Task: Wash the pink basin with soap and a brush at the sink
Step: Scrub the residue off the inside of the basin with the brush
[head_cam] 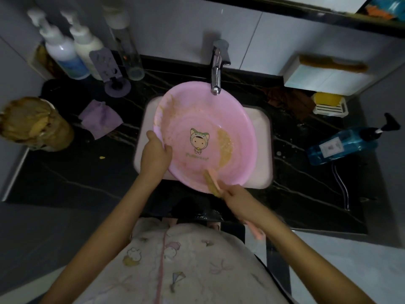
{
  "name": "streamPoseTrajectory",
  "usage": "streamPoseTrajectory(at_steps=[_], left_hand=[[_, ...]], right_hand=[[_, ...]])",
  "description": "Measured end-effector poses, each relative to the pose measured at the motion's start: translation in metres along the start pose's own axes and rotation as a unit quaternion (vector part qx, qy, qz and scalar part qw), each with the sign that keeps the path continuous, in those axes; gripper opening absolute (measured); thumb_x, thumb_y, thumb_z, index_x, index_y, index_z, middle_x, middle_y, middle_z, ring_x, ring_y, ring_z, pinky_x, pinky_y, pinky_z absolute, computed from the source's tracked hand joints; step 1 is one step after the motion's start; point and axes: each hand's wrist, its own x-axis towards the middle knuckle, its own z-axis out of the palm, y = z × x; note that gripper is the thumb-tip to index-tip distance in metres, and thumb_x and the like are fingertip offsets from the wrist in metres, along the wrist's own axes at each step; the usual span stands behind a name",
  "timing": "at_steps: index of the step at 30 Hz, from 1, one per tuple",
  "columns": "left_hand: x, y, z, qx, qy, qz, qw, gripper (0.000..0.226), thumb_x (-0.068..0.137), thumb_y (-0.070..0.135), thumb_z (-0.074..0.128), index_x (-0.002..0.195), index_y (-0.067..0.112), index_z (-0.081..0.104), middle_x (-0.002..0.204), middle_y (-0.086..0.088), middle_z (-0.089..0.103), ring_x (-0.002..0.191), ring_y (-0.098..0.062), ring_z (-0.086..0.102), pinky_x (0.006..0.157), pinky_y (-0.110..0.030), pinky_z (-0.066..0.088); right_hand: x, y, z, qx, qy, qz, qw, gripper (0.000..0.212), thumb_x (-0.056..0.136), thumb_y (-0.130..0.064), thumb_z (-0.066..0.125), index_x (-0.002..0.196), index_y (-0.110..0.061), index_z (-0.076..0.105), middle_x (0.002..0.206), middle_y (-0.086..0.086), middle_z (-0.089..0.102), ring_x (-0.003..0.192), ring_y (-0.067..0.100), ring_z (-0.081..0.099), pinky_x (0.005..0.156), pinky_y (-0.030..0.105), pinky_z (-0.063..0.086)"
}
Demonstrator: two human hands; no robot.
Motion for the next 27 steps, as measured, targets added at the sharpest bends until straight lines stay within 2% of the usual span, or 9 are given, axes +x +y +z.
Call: streamPoseTrajectory(at_steps=[3, 6, 8, 11, 15, 17, 22, 25, 27], left_hand=[[0.002, 0.003, 0.0, 0.01, 0.005, 0.003, 1.0, 0.04, 0.094, 0.011, 0.047, 0.128, -0.002, 0.03, 0.087, -0.008, 0.045, 0.073, -0.02, 0.045, 0.06, -0.032, 0.035], [0.002, 0.0, 0.003, 0.005, 0.007, -0.005, 1.0, 0.042, 0.093, 0.01, 0.047, 0.129, -0.001, 0.029, 0.089, -0.01, 0.047, 0.075, -0.022, 0.046, 0.062, -0.033, 0.038], [0.0, -0.005, 0.003, -0.009, 0.009, -0.01, 1.0, 0.043, 0.091, 0.008, 0.047, 0.13, -0.002, 0.03, 0.097, -0.015, 0.051, 0.079, -0.023, 0.047, 0.065, -0.035, 0.041], [0.002, -0.009, 0.0, -0.02, 0.007, -0.005, 1.0, 0.045, 0.091, 0.007, 0.048, 0.131, -0.003, 0.029, 0.11, -0.022, 0.054, 0.09, -0.029, 0.054, 0.073, -0.039, 0.046], [0.004, -0.01, -0.001, -0.018, -0.001, -0.002, 1.0, 0.047, 0.091, 0.006, 0.048, 0.132, -0.004, 0.028, 0.115, -0.025, 0.054, 0.1, -0.037, 0.056, 0.074, -0.038, 0.044], [0.003, -0.008, -0.001, -0.013, 0.003, 0.0, 1.0, 0.048, 0.091, 0.005, 0.048, 0.133, -0.005, 0.028, 0.115, -0.025, 0.054, 0.099, -0.037, 0.056, 0.071, -0.036, 0.042], [0.002, -0.008, 0.001, 0.003, 0.013, -0.012, 1.0, 0.048, 0.09, 0.006, 0.049, 0.132, -0.004, 0.029, 0.116, -0.026, 0.055, 0.1, -0.038, 0.056, 0.07, -0.036, 0.04], [0.005, -0.013, 0.0, -0.007, 0.006, -0.008, 1.0, 0.048, 0.089, 0.006, 0.051, 0.131, -0.004, 0.03, 0.116, -0.026, 0.055, 0.1, -0.038, 0.057, 0.075, -0.037, 0.044], [0.006, -0.014, -0.001, -0.009, 0.004, -0.01, 1.0, 0.048, 0.089, 0.006, 0.051, 0.131, -0.005, 0.03, 0.117, -0.027, 0.054, 0.102, -0.038, 0.056, 0.077, -0.037, 0.044]], right_hand=[[0.001, -0.001, -0.01, 0.015, 0.003, 0.038, 0.999, 0.04, 0.101, -0.032, 0.033, 0.125, -0.007, 0.053, 0.075, 0.003, 0.056, 0.057, 0.015, 0.051, 0.051, 0.024, 0.046], [0.006, -0.058, 0.018, 0.063, -0.012, -0.042, 0.997, 0.037, 0.1, -0.034, 0.035, 0.111, -0.006, 0.056, 0.069, 0.003, 0.048, 0.055, 0.014, 0.043, 0.045, 0.02, 0.038], [0.011, -0.076, 0.04, 0.069, -0.01, -0.066, 0.995, 0.034, 0.1, -0.023, 0.033, 0.116, -0.002, 0.054, 0.067, 0.003, 0.048, 0.054, 0.014, 0.044, 0.045, 0.023, 0.037], [0.006, -0.047, 0.029, 0.01, -0.013, -0.033, 0.999, 0.039, 0.101, -0.026, 0.033, 0.133, -0.011, 0.049, 0.069, -0.001, 0.051, 0.054, 0.012, 0.047, 0.045, 0.021, 0.041], [0.004, 0.005, -0.01, -0.17, 0.058, 0.067, 0.981, 0.039, 0.1, -0.032, 0.033, 0.128, -0.011, 0.049, 0.096, 0.009, 0.064, 0.077, 0.024, 0.063, 0.068, 0.035, 0.054], [0.006, -0.01, -0.002, -0.151, 0.077, 0.04, 0.985, 0.047, 0.101, -0.041, 0.026, 0.122, -0.007, 0.052, 0.103, 0.014, 0.064, 0.088, 0.029, 0.064, 0.082, 0.042, 0.053], [0.002, -0.068, 0.049, -0.047, 0.048, -0.097, 0.993, 0.037, 0.101, -0.02, 0.032, 0.13, -0.004, 0.048, 0.107, 0.02, 0.062, 0.093, 0.031, 0.06, 0.072, 0.03, 0.044], [-0.001, -0.036, 0.027, -0.078, 0.033, -0.04, 0.996, 0.04, 0.101, -0.027, 0.033, 0.138, -0.017, 0.044, 0.118, 0.013, 0.061, 0.101, 0.027, 0.059, 0.085, 0.033, 0.048], [-0.001, -0.009, 0.005, -0.161, 0.049, 0.037, 0.985, 0.034, 0.1, -0.029, 0.034, 0.128, -0.015, 0.048, 0.108, 0.01, 0.063, 0.094, 0.026, 0.06, 0.084, 0.038, 0.051]])
